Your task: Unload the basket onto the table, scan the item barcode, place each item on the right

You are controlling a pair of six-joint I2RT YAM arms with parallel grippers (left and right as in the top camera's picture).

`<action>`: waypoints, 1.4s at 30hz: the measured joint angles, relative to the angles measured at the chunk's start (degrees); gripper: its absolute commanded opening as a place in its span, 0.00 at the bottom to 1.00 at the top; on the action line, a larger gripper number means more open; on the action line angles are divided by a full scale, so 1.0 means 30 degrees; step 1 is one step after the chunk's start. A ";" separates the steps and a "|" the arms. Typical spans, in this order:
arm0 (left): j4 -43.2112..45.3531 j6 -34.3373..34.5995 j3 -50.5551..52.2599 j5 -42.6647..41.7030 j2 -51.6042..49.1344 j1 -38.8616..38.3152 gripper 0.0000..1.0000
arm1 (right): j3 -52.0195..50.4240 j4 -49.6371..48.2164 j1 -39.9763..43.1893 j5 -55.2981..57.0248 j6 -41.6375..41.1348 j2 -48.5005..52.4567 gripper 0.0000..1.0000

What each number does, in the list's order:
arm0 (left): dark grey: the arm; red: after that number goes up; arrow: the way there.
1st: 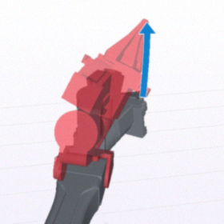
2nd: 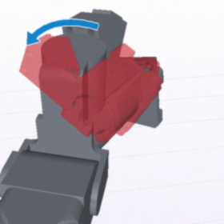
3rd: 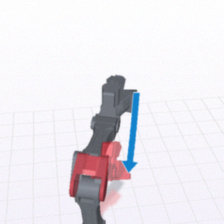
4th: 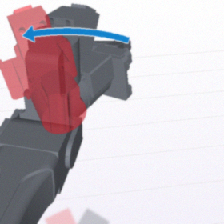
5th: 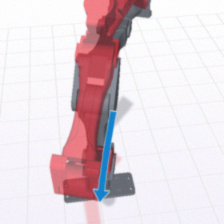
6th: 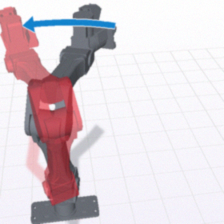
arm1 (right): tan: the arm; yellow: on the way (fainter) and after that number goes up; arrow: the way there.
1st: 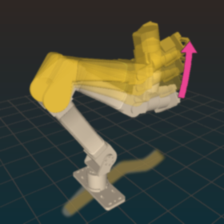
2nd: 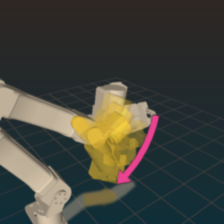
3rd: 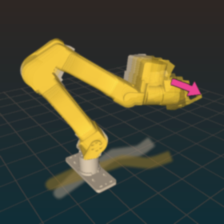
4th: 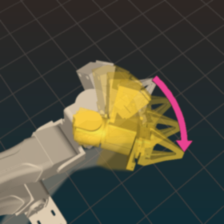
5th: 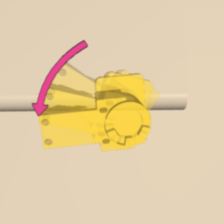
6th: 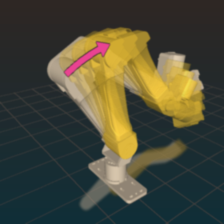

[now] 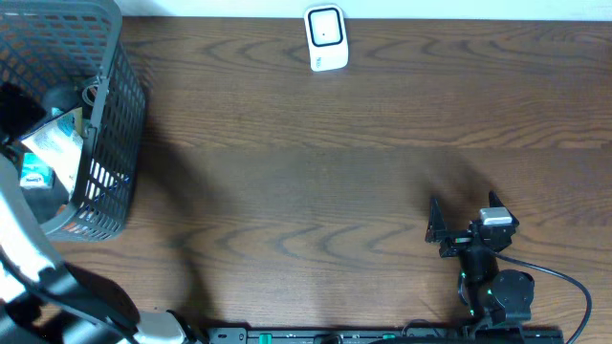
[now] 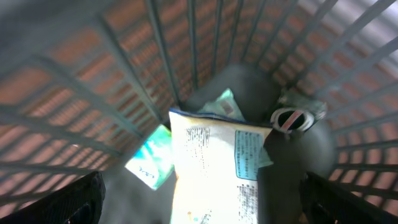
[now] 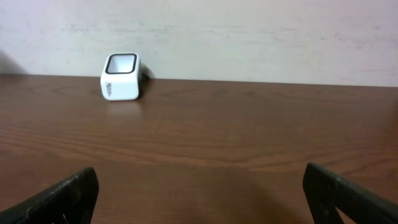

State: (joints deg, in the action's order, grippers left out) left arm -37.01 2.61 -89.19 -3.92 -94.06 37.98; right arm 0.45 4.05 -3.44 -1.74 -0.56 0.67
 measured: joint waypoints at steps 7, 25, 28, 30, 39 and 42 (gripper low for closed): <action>0.1020 -0.0721 0.0000 -0.0015 -0.2827 -0.1290 0.98 | 0.0000 -0.0007 0.0000 0.0000 0.0000 0.0000 0.99; 0.0255 -0.0954 0.0000 0.1989 -0.7650 -0.2055 0.99 | 0.0000 -0.0007 0.0000 0.0007 0.0000 0.0007 0.99; -0.0437 -0.0933 0.0000 0.3410 -0.7847 -0.2055 0.98 | 0.0000 0.0000 0.0000 0.0007 0.0000 0.0000 0.99; -0.0911 -0.0911 0.0000 0.3971 -0.8036 -0.2055 0.91 | 0.0000 0.0000 0.0000 0.0007 0.0000 0.0000 0.99; -0.1632 -0.0750 0.0000 0.4845 -0.8342 -0.2055 0.22 | 0.0000 0.0000 0.0000 0.0007 0.0000 0.0000 0.99; -0.1719 -0.0845 -0.0044 0.5034 -0.8298 -0.2062 0.07 | 0.0000 0.0000 0.0000 0.0007 0.0000 0.0000 0.99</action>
State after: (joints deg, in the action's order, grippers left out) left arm -42.17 0.08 -89.32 11.18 -118.96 31.79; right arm 0.45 4.05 -3.44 -1.72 -0.56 0.67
